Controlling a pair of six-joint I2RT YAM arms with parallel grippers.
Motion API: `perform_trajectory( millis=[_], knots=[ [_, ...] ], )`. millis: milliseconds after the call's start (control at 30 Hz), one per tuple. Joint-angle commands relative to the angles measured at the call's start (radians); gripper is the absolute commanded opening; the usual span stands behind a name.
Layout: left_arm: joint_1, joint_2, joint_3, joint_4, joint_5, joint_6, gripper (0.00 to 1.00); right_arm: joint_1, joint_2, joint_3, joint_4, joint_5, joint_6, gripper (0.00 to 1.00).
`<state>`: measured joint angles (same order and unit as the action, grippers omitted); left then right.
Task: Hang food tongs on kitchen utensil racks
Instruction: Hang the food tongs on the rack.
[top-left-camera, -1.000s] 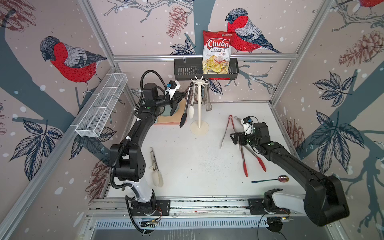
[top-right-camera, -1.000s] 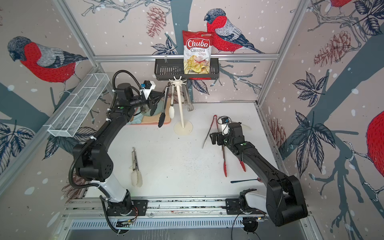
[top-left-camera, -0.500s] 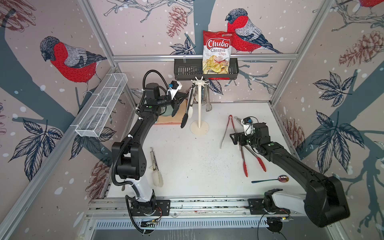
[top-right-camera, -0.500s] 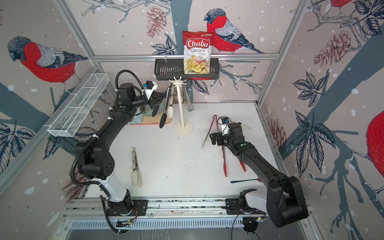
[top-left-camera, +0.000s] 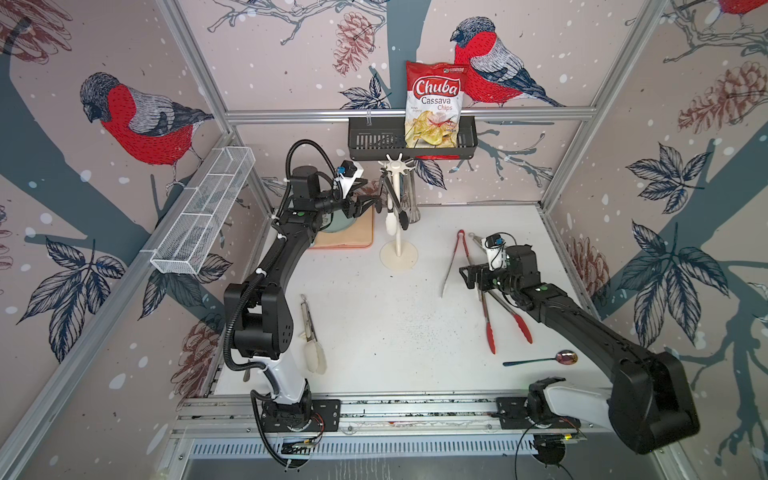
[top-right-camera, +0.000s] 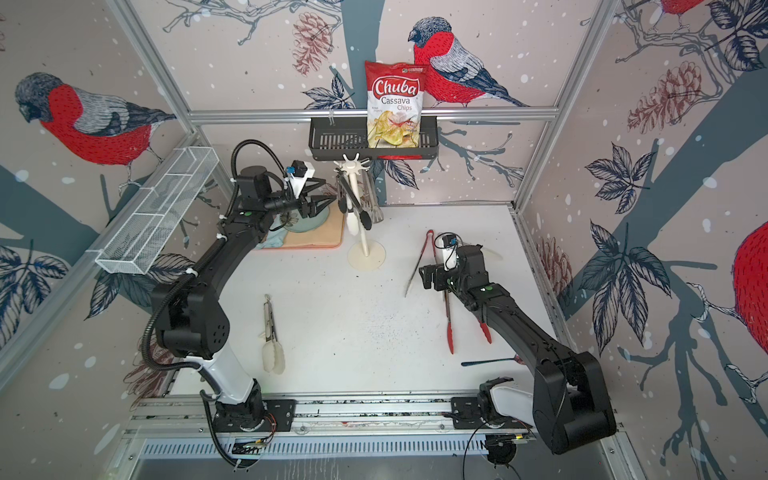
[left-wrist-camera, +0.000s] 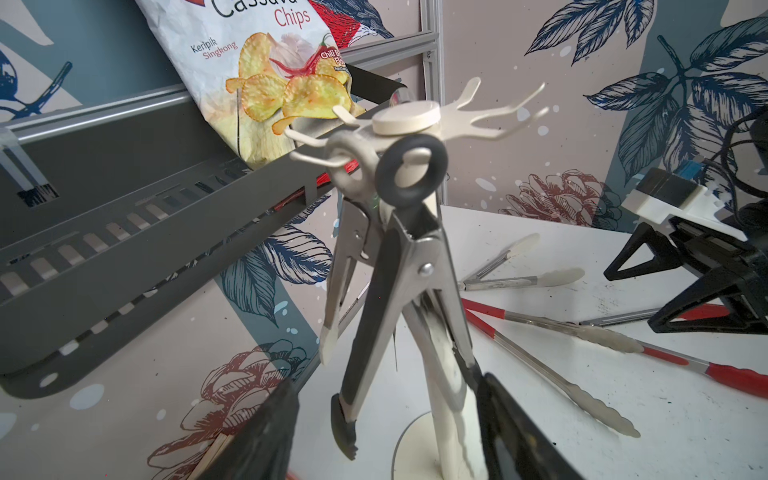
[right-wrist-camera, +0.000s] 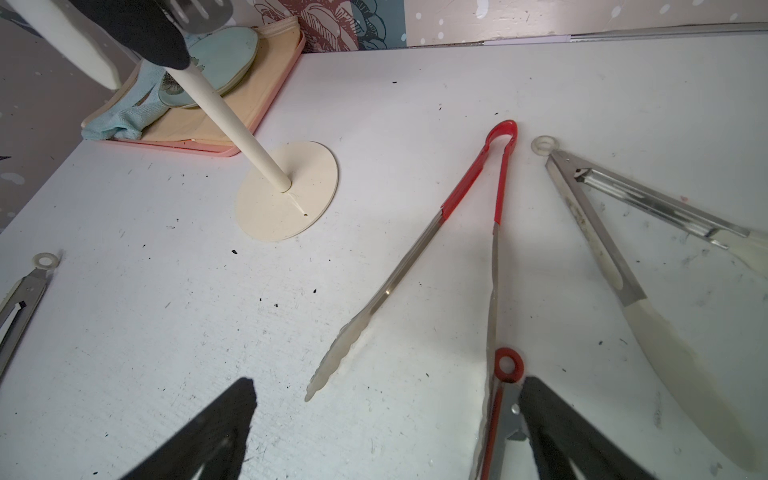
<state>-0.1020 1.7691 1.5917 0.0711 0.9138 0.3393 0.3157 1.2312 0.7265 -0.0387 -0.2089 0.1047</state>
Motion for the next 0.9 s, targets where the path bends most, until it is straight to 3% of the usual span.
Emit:
perform_trajectory(
  millis=[0, 100, 167, 567, 867],
  knots=[
    [-0.001, 0.000, 0.011, 0.061, -0.007, -0.019, 0.76, 0.003, -0.002, 0.005, 0.012, 0.009, 0.014, 1.00],
    [-0.001, -0.007, 0.012, 0.075, -0.014, -0.032, 0.84, 0.002, -0.003, 0.007, 0.011, 0.014, 0.024, 1.00],
    [-0.001, -0.015, 0.010, 0.083, -0.026, -0.038, 0.98, -0.004, -0.004, 0.011, 0.006, 0.016, 0.033, 1.00],
    [0.038, -0.163, -0.138, 0.340, -0.147, -0.198, 0.99, -0.043, -0.008, 0.063, -0.076, 0.054, 0.073, 1.00],
    [0.051, -0.331, -0.268, 0.327, -0.340, -0.239, 0.98, -0.079, 0.006, 0.093, -0.157, 0.106, 0.100, 1.00]
  ],
)
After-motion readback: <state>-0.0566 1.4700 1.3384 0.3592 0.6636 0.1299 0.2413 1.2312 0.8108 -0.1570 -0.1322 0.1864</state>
